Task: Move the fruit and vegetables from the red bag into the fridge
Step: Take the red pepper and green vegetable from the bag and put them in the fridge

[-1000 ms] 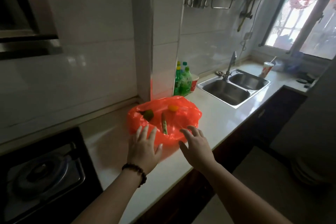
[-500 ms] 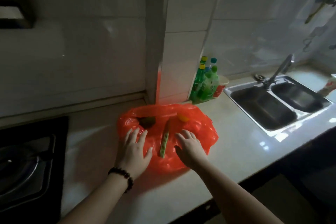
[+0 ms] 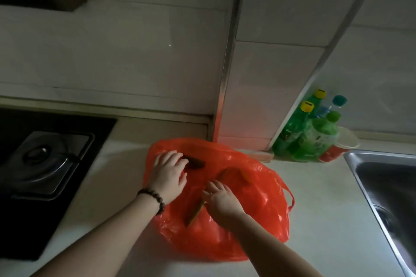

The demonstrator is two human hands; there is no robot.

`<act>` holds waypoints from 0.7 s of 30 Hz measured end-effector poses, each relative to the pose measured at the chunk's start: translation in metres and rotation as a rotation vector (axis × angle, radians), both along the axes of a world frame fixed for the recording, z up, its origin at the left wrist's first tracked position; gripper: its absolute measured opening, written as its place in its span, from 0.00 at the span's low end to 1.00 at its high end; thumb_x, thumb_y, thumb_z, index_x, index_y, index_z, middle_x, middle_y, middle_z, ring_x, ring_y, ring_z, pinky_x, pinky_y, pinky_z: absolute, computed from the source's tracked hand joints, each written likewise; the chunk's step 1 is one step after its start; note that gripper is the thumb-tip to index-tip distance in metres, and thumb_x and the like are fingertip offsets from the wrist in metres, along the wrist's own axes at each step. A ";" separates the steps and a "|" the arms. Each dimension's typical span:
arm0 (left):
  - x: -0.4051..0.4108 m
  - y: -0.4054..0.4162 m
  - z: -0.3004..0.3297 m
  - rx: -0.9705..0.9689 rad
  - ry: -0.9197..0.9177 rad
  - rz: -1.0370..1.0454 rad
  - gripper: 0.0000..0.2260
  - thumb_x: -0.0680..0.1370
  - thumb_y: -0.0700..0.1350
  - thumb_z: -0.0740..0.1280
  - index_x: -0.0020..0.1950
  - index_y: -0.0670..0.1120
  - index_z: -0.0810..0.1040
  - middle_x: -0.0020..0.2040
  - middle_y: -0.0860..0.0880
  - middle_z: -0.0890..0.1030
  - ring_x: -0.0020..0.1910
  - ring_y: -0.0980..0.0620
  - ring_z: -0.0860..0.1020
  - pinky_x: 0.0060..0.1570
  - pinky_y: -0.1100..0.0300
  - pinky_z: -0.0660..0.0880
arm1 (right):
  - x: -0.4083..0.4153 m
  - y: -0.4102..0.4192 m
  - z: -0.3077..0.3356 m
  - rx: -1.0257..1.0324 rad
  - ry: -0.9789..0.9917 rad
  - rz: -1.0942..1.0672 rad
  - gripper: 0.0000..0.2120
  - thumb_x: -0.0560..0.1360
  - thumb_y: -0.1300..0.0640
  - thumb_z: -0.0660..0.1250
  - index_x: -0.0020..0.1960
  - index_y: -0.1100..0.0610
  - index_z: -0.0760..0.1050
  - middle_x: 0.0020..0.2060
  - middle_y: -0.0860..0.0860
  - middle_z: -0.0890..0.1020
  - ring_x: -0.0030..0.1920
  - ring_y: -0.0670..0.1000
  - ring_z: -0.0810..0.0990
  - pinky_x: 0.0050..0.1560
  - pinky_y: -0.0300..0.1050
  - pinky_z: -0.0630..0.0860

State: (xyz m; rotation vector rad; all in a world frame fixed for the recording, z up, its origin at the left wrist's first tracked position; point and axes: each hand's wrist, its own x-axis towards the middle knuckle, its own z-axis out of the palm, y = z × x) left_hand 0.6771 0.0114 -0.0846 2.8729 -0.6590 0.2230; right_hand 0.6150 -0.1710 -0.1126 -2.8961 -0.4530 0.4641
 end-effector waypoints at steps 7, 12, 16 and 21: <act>0.016 0.021 -0.017 0.263 0.300 0.172 0.37 0.71 0.62 0.66 0.75 0.54 0.53 0.75 0.48 0.56 0.74 0.45 0.55 0.71 0.48 0.56 | 0.010 -0.005 -0.012 0.019 0.104 0.059 0.19 0.81 0.55 0.52 0.71 0.50 0.65 0.72 0.53 0.61 0.73 0.58 0.55 0.70 0.55 0.62; 0.020 0.020 -0.027 0.265 0.325 0.212 0.45 0.68 0.67 0.67 0.76 0.49 0.49 0.75 0.48 0.57 0.72 0.46 0.60 0.69 0.50 0.59 | 0.011 -0.006 -0.016 0.046 0.092 0.047 0.18 0.81 0.54 0.52 0.70 0.48 0.65 0.71 0.52 0.63 0.73 0.57 0.57 0.70 0.55 0.62; 0.022 0.017 -0.029 0.207 0.331 0.219 0.46 0.68 0.66 0.67 0.76 0.47 0.50 0.75 0.48 0.58 0.72 0.46 0.61 0.69 0.49 0.60 | 0.014 -0.005 -0.010 0.093 -0.007 -0.034 0.17 0.81 0.52 0.54 0.68 0.48 0.67 0.66 0.51 0.69 0.69 0.56 0.63 0.68 0.52 0.62; 0.013 0.024 -0.017 0.036 0.312 0.217 0.44 0.69 0.65 0.67 0.76 0.49 0.50 0.75 0.47 0.58 0.72 0.46 0.59 0.70 0.50 0.60 | 0.011 -0.002 0.005 0.148 -0.126 -0.132 0.18 0.79 0.54 0.55 0.68 0.48 0.66 0.65 0.51 0.71 0.65 0.58 0.68 0.63 0.53 0.68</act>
